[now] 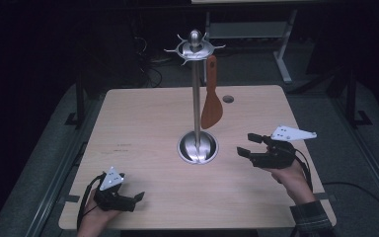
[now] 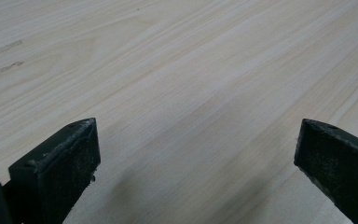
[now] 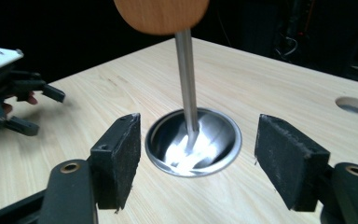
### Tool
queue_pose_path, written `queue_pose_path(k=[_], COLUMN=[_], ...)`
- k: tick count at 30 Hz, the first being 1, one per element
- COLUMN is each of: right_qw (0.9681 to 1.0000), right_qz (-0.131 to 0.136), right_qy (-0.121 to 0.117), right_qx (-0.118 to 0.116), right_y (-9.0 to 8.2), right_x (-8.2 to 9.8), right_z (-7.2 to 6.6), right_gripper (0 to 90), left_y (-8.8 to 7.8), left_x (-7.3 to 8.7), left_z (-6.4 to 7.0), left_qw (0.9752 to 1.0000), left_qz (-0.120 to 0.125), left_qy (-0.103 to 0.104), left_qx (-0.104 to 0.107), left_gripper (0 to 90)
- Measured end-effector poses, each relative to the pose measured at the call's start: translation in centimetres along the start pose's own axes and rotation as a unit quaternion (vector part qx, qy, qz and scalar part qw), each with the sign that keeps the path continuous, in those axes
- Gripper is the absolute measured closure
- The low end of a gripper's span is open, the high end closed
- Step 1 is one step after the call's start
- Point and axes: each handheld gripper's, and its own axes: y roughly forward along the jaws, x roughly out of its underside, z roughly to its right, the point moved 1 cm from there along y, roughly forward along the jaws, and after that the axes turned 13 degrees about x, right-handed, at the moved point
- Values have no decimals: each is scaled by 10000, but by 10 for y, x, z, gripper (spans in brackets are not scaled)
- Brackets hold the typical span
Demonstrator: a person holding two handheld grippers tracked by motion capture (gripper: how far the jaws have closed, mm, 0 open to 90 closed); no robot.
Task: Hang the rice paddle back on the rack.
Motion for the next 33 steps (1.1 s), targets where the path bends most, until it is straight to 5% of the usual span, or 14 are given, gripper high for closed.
queue_pose_path(k=[12, 22, 29, 33], right_qw=[9991, 9966, 9920, 9911], right_qz=[4, -339, -744, -719], right_qy=[256, 301, 144, 165], right_qx=[344, 682, 1012, 1108], right_y=[-7, -12, -11, -12], right_x=[33, 62, 84, 85], right_z=[10, 18, 19, 21], right_gripper=[271, 253, 240, 219], left_y=[0, 1, 1, 2], left_x=[0, 0, 0, 0], left_z=[0, 1, 0, 0], left_qw=[10000, 10000, 10000, 10000], left_qz=[6, -3, -38, -40], left_qy=[44, 9, 60, 42], left_qx=[30, 49, 39, 55], left_gripper=[0, 0, 0, 0])
